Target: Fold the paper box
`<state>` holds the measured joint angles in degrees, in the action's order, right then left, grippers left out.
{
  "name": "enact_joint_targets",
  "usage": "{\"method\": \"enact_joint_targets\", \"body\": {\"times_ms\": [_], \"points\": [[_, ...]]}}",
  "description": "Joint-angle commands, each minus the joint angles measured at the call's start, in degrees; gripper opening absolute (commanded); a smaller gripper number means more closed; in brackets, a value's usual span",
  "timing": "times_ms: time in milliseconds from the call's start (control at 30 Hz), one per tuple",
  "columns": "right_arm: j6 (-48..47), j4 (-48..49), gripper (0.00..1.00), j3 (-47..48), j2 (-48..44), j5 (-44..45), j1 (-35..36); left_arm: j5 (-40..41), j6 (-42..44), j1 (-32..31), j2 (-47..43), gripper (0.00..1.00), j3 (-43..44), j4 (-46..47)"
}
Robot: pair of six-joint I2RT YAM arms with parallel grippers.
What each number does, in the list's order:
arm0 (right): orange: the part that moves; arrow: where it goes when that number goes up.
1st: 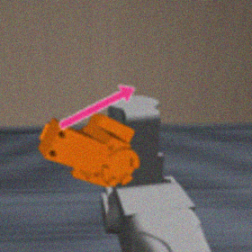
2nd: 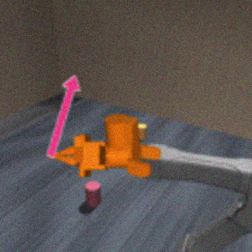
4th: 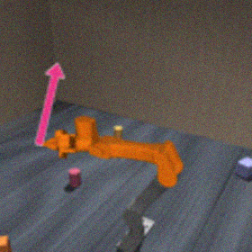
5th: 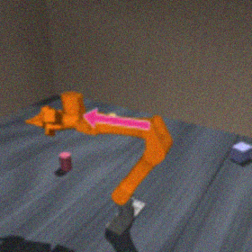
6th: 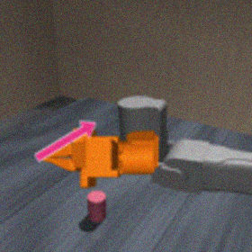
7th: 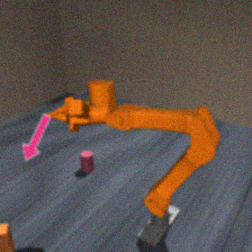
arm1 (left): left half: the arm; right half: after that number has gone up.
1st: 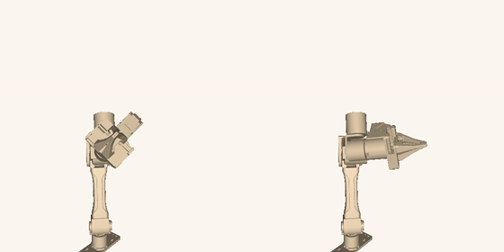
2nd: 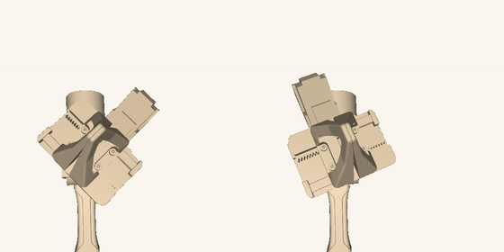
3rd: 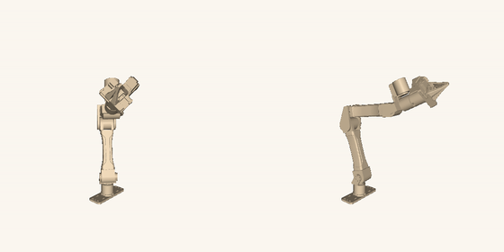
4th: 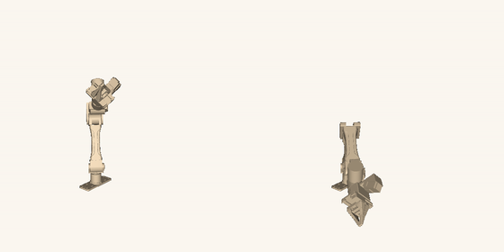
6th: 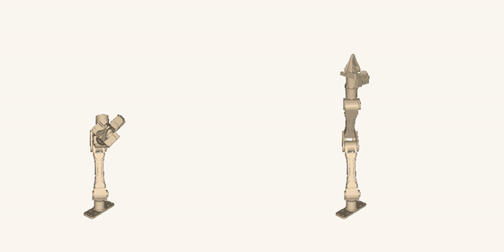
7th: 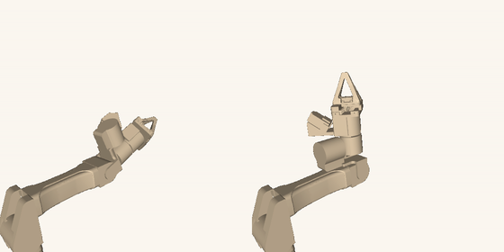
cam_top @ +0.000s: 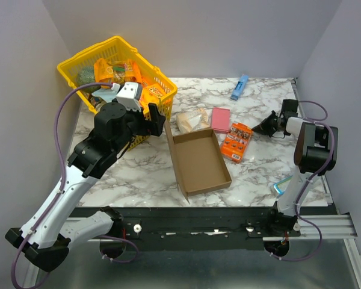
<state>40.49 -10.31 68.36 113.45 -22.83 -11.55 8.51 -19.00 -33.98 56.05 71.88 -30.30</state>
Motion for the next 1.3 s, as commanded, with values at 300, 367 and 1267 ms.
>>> {"method": "enact_joint_targets", "body": {"times_ms": [300, 367, 1267], "points": [[-9.46, -2.35, 0.06, -14.65, -12.27, -6.17, 1.35, 0.54, 0.81, 1.10, -1.30, 0.99, -2.79, -0.28], [-9.90, -2.53, 0.06, -16.76, -13.77, -6.52, 2.32, -0.95, 0.03, 1.11, -1.91, 0.99, -4.98, 0.59], [-9.47, -16.49, 1.00, -23.89, -38.48, 12.98, 12.76, -3.32, 5.29, 1.11, -4.46, 0.99, -2.00, -17.77]]}}
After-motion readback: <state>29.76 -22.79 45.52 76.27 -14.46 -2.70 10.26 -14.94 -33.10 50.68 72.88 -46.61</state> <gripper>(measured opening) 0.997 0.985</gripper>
